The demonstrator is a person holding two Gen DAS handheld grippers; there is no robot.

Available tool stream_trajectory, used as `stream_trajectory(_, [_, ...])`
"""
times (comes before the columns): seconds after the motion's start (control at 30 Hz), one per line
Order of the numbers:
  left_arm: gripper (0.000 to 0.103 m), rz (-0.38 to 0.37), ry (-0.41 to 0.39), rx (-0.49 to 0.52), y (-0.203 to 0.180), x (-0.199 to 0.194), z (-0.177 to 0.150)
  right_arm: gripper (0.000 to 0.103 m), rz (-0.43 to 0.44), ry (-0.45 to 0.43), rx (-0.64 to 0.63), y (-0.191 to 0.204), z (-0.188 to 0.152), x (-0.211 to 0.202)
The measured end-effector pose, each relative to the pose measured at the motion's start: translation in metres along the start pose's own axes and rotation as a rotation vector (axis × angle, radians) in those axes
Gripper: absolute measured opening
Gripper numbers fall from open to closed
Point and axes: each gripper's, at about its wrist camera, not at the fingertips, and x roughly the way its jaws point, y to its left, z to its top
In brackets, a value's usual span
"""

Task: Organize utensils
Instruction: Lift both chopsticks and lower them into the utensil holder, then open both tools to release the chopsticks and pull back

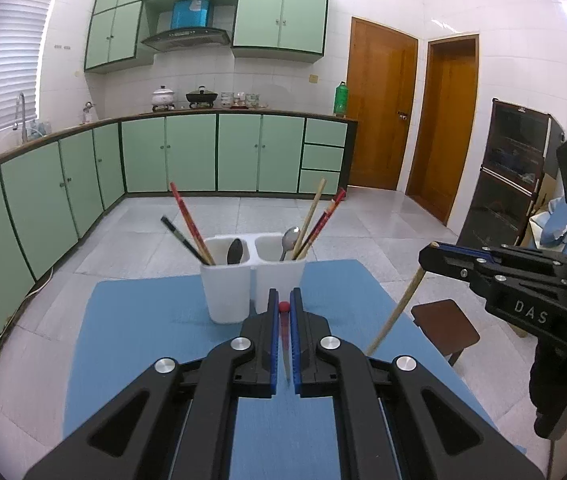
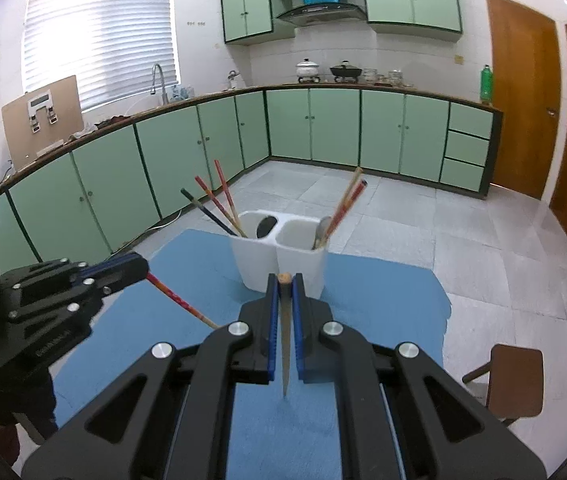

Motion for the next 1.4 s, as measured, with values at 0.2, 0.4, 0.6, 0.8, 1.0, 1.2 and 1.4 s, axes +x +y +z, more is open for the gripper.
stream_trajectory(0.2, [0.005, -0.009, -0.016, -0.019, 0.006, 0.014, 0.021, 0.006, 0.035, -0.001, 0.011, -0.010, 0.034, 0.011])
stream_trajectory(0.4, [0.005, -0.003, -0.086, -0.007, 0.011, 0.004, 0.054, 0.006, 0.063, -0.065, 0.009, -0.013, 0.074, 0.006])
stream_trajectory(0.6, [0.005, 0.022, -0.198, 0.004, 0.018, -0.011, 0.103, 0.006, 0.062, -0.149, 0.013, -0.018, 0.129, 0.008])
stream_trajectory(0.8, [0.005, 0.068, -0.281, 0.024, 0.023, -0.010, 0.138, 0.006, 0.004, -0.195, 0.003, -0.027, 0.161, 0.031])
stream_trajectory(1.0, [0.005, 0.116, -0.243, 0.027, 0.031, 0.037, 0.136, 0.006, -0.023, -0.136, 0.023, -0.041, 0.150, 0.079])
stream_trajectory(1.2, [0.005, 0.117, -0.137, 0.027, 0.038, 0.091, 0.113, 0.006, -0.024, -0.057, 0.019, -0.040, 0.126, 0.116])
stream_trajectory(1.4, [0.008, 0.103, -0.060, 0.020, 0.042, 0.107, 0.091, 0.013, -0.038, -0.022, 0.015, -0.037, 0.100, 0.119])
